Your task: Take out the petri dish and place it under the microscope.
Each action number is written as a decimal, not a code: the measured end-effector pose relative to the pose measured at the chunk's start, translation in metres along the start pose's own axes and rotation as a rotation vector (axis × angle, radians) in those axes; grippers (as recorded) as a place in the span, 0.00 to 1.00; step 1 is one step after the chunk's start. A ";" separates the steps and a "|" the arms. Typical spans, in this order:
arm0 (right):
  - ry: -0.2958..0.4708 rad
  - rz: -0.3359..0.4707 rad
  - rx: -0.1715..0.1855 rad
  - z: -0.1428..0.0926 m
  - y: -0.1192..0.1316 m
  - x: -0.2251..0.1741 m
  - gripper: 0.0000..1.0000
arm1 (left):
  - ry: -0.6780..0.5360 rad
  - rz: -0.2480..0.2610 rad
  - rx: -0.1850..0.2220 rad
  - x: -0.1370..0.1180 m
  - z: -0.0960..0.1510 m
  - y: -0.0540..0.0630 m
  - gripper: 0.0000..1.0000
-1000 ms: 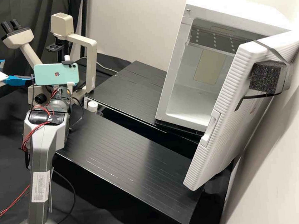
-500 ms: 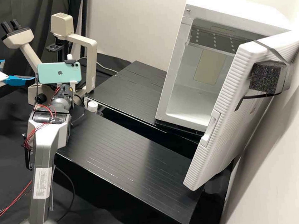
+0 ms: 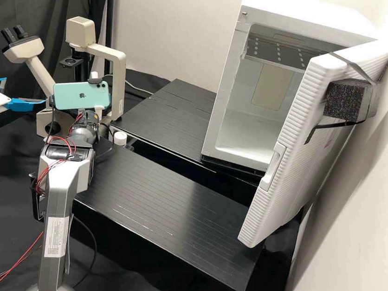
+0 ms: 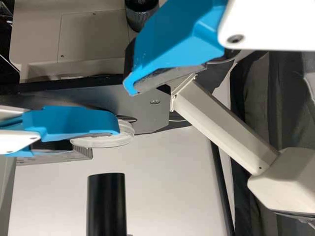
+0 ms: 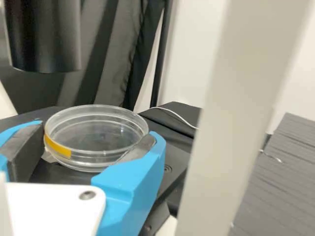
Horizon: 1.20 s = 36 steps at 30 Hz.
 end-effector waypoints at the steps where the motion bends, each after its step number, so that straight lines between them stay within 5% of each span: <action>1: -0.002 -0.001 0.007 0.001 0.000 -0.001 1.00 | 0.000 0.000 0.000 0.000 0.000 0.000 1.00; 13: 0.080 0.041 0.063 0.000 0.008 -0.056 1.00 | 0.000 0.000 0.000 0.000 0.000 0.000 1.00; 20: 0.192 0.152 0.079 0.002 0.017 -0.119 1.00 | 0.000 0.000 0.000 0.000 0.000 0.000 1.00; 24: 0.223 0.268 0.070 0.004 0.019 -0.161 1.00 | 0.000 0.000 0.000 0.000 0.000 0.000 1.00; 30: 0.197 0.443 0.003 0.005 0.008 -0.214 1.00 | 0.000 0.000 0.000 0.000 0.000 0.000 1.00; 36: 0.114 0.437 0.010 0.015 -0.008 -0.252 1.00 | 0.000 0.000 0.000 0.000 0.000 0.000 1.00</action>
